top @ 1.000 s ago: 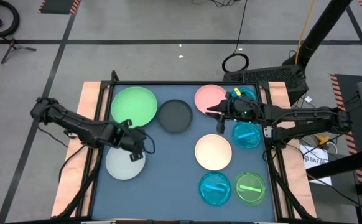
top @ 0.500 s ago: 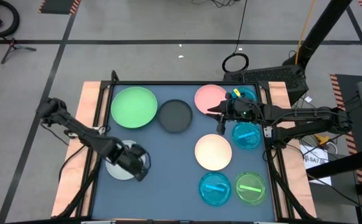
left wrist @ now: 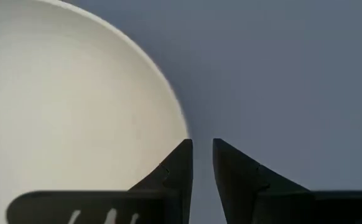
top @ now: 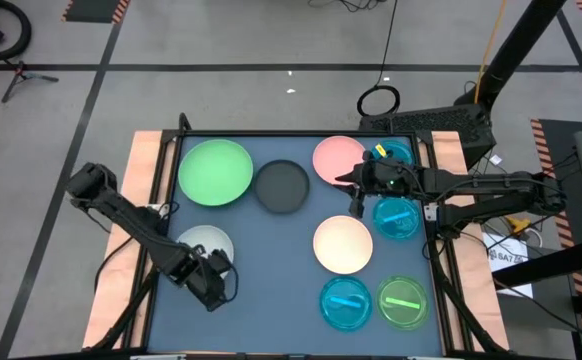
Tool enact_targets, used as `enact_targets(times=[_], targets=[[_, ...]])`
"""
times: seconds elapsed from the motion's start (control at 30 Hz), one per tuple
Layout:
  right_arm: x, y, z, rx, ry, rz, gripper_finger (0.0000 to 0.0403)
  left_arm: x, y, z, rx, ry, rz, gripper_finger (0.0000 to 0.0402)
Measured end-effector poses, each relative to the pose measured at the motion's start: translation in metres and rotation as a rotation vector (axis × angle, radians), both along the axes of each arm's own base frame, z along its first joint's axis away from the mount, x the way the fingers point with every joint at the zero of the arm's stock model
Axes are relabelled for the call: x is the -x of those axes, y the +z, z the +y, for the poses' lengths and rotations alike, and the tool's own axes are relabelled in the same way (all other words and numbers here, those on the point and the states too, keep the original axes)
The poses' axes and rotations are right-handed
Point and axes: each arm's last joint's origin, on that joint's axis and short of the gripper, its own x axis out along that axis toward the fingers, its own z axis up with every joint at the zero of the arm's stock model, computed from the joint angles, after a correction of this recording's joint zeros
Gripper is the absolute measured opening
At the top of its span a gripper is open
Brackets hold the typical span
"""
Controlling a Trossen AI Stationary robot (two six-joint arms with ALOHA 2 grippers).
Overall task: Stack plastic plates
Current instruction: Stack the white plate on top of the light green plate
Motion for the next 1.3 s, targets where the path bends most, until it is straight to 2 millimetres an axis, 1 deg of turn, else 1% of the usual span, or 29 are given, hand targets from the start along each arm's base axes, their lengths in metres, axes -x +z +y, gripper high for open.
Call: enact_targets(times=[0.17, 0.3, 0.43, 0.57, 0.77, 0.93, 1.0, 1.1, 1.13, 1.3], targets=[[0.001, -0.001, 0.0, -0.01, -0.004, 0.009, 0.0086, 0.001, -0.013, -0.002, -0.092, -0.02, 0.048, 0.0068], [0.001, -0.002, 0.0, -0.018, -0.008, 0.019, 0.0086, 0.0, -0.021, -0.005, -0.08, -0.008, 0.083, 0.0068], [0.002, -0.003, 0.0, -0.022, -0.008, 0.035, 0.0086, 0.0, -0.021, -0.005, -0.065, 0.016, 0.096, 0.0068], [0.002, -0.004, 0.0, -0.022, -0.008, 0.039, 0.0086, 0.002, -0.02, -0.007, -0.064, 0.003, 0.094, 0.0068], [0.002, -0.004, 0.0, -0.022, -0.008, 0.039, 0.0086, 0.003, -0.02, -0.006, -0.087, -0.077, 0.102, 0.0068], [0.002, -0.004, 0.0, -0.021, -0.007, 0.04, 0.0086, 0.007, -0.02, -0.002, -0.117, -0.098, 0.154, 0.0067], [0.002, -0.004, 0.0, -0.021, -0.007, 0.04, 0.0086, 0.007, -0.02, -0.004, -0.115, -0.138, 0.142, 0.0057], [0.002, -0.004, 0.0, -0.021, -0.007, 0.04, 0.0086, 0.006, -0.018, -0.007, -0.113, -0.195, 0.127, 0.0016], [0.002, -0.004, 0.0, -0.021, -0.007, 0.04, 0.0086, 0.006, -0.017, -0.008, -0.111, -0.202, 0.123, 0.0009], [0.002, -0.004, 0.0, -0.02, -0.008, 0.039, 0.0086, -0.002, -0.005, -0.01, -0.129, -0.118, 0.066, 0.0019]])
